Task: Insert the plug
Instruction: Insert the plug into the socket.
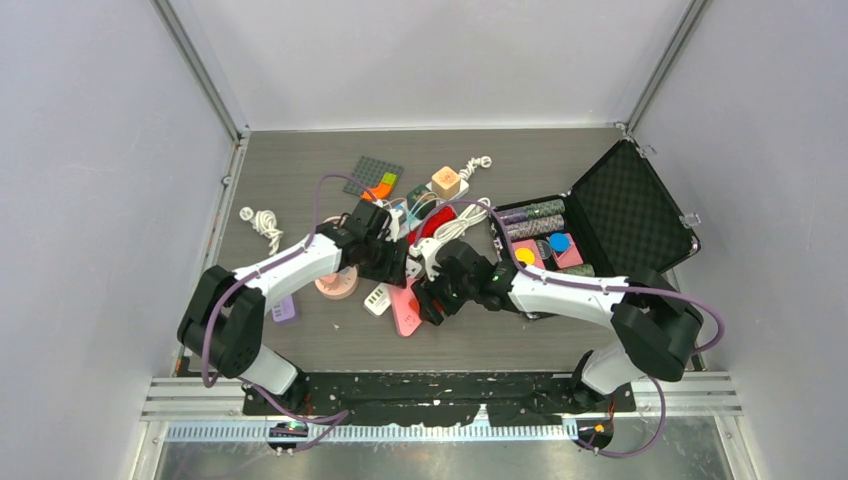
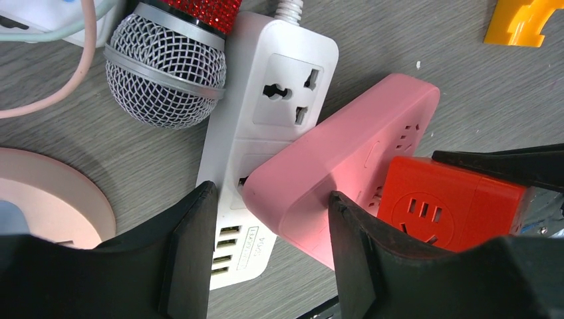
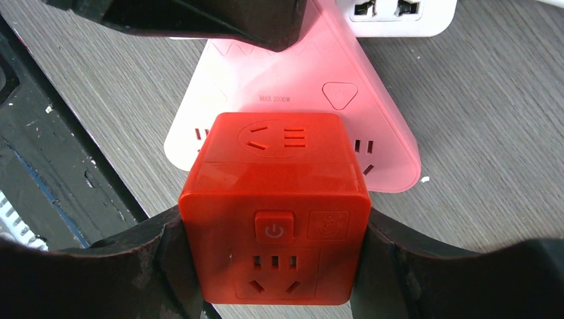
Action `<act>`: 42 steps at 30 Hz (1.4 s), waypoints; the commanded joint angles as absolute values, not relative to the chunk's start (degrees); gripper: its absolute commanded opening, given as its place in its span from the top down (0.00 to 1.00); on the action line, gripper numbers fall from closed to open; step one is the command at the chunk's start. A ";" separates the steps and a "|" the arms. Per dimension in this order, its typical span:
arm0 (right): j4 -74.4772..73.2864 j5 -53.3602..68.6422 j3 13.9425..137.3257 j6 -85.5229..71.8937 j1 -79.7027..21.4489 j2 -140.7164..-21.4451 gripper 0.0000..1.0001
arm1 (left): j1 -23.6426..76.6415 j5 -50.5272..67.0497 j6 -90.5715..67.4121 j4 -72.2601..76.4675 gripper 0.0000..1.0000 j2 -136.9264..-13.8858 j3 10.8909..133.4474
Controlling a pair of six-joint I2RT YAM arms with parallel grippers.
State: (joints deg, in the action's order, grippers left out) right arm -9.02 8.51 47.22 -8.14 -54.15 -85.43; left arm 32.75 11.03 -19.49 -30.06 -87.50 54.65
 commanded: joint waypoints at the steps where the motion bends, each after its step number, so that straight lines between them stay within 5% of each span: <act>1: -13.82 0.95 49.22 -10.51 -55.22 -90.35 0.95 | 32.63 3.53 -18.45 -34.89 0.46 -92.11 50.36; 12: -16.59 -11.74 49.71 -12.84 -59.43 -94.60 0.95 | 32.62 4.06 -18.87 -34.47 0.50 -91.79 49.47; 28: -2.91 -9.87 38.47 -15.37 -61.18 -100.77 0.95 | 32.59 4.22 -18.98 -34.54 0.50 -91.24 48.78; 42: 7.77 -15.65 32.91 -15.58 -62.80 -93.43 0.94 | 32.57 3.96 -19.03 -35.12 0.50 -91.59 48.72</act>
